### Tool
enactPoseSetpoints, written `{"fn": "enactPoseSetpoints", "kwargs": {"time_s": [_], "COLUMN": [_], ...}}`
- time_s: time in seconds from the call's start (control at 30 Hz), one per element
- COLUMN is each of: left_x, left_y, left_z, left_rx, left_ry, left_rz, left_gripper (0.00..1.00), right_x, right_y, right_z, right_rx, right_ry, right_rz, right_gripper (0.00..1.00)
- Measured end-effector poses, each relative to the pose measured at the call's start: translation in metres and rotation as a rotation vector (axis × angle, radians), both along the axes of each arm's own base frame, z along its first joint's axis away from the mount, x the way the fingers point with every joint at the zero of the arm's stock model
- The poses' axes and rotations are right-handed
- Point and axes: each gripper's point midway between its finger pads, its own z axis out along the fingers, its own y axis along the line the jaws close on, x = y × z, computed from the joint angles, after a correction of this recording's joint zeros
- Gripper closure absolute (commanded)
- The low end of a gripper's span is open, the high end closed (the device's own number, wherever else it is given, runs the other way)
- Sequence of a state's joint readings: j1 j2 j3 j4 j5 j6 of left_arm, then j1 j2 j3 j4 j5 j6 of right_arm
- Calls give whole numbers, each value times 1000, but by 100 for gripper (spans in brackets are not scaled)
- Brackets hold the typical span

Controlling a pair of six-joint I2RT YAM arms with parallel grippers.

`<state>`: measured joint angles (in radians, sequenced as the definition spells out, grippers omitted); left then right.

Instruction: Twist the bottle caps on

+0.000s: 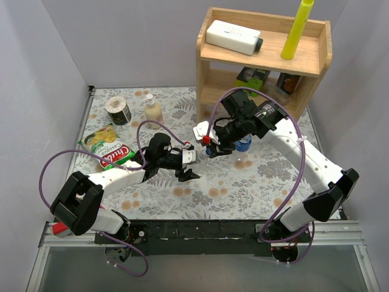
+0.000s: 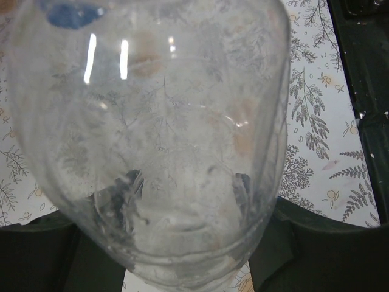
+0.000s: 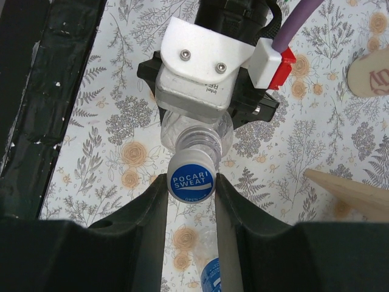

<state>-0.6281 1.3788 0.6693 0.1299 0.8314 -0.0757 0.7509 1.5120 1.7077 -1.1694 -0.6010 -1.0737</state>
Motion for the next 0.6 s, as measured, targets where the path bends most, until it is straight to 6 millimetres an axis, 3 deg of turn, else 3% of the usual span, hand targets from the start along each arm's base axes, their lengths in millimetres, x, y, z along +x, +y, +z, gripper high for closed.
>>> {"fn": "enactPoseSetpoints", "kwargs": {"time_s": [0.6], "left_x": [-1], "left_y": [-1], "left_z": [0], "left_rx": [-3], "left_ry": [3], "left_rz": [1], "left_gripper": [100], "right_x": [3], "right_y": [5], "right_z": [-1], "right_rx": [-8], "right_ry": [-79], "right_rz": [43], "right_gripper": [75]}}
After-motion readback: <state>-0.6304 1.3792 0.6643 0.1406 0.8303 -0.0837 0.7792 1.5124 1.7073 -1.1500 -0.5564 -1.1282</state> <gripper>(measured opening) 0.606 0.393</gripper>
